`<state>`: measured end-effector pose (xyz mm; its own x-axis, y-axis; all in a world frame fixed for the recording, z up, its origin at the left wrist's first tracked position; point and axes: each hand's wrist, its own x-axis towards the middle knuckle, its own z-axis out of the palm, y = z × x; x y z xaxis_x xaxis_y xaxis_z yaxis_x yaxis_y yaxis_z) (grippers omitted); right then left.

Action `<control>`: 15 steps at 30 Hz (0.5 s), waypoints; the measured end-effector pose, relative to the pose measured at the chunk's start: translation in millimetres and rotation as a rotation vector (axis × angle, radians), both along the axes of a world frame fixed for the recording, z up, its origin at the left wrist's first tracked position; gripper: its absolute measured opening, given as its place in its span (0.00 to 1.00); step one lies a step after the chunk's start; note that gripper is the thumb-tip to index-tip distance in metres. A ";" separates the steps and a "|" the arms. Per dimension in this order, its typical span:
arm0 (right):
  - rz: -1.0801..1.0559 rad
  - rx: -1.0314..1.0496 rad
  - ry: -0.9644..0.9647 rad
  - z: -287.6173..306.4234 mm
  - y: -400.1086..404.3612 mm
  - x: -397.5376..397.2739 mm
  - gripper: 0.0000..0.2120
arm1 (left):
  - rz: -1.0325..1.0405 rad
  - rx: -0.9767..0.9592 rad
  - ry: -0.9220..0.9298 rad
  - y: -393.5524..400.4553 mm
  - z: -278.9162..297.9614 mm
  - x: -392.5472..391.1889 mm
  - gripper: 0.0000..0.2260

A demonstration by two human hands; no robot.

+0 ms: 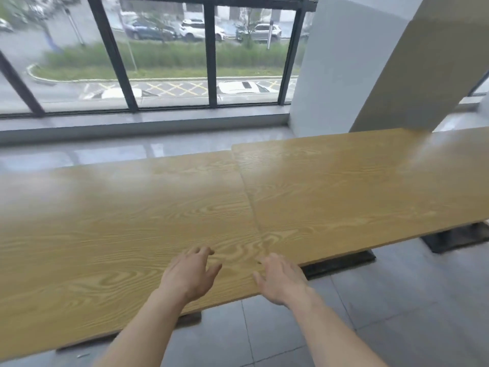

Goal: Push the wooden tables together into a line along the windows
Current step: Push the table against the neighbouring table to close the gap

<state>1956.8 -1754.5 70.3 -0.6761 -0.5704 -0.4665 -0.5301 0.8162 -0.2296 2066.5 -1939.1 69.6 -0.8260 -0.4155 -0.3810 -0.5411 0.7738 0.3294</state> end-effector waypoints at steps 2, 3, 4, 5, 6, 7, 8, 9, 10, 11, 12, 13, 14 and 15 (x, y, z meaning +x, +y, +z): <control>0.042 -0.053 0.025 -25.2 -12.7 2.1 0.23 | 0.056 -0.036 0.038 -2.4 -21.6 11.9 0.22; 0.057 -0.089 0.048 -38.7 -17.8 3.9 0.24 | 0.081 -0.064 0.069 -2.2 -33.2 17.4 0.22; 0.073 -0.123 0.079 -51.6 -21.6 5.6 0.24 | 0.104 -0.090 0.102 -1.2 -45.8 22.0 0.23; 0.091 -0.151 0.108 -64.9 -24.8 7.0 0.25 | 0.125 -0.110 0.133 0.7 -57.8 25.4 0.23; 0.112 -0.171 0.135 -78.0 -27.1 8.3 0.25 | 0.145 -0.123 0.163 3.3 -70.0 28.3 0.23; 0.127 -0.191 0.157 -90.6 -28.8 9.4 0.26 | 0.165 -0.132 0.196 6.1 -81.8 30.5 0.23; 0.135 -0.215 0.174 -102.9 -30.2 10.3 0.26 | 0.182 -0.141 0.225 8.4 -93.3 31.7 0.23; 0.139 -0.240 0.193 -114.6 -31.4 10.9 0.26 | 0.192 -0.153 0.250 10.2 -104.5 31.9 0.23; 0.144 -0.265 0.221 -125.4 -32.2 11.1 0.25 | 0.193 -0.169 0.272 11.6 -116.2 31.5 0.23; 0.151 -0.291 0.263 -135.7 -32.7 11.6 0.25 | 0.190 -0.191 0.293 12.9 -127.7 31.5 0.23; 0.156 -0.320 0.308 -145.6 -32.8 11.6 0.24 | 0.183 -0.215 0.311 13.7 -139.0 31.4 0.23; 0.160 -0.346 0.344 -154.9 -33.1 10.7 0.24 | 0.175 -0.238 0.324 13.9 -148.5 30.7 0.23; 0.164 -0.371 0.367 -163.4 -33.8 9.4 0.24 | 0.166 -0.257 0.333 13.5 -156.8 29.8 0.23; 0.166 -0.391 0.381 -171.3 -35.3 7.9 0.25 | 0.156 -0.277 0.338 12.5 -163.9 28.8 0.24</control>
<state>1964.7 -1789.8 -100.9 -0.6415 -0.7648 0.0594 -0.7488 0.6075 -0.2652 2095.3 -1926.7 -94.3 -0.8041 -0.5930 0.0419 -0.5560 0.7751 0.3000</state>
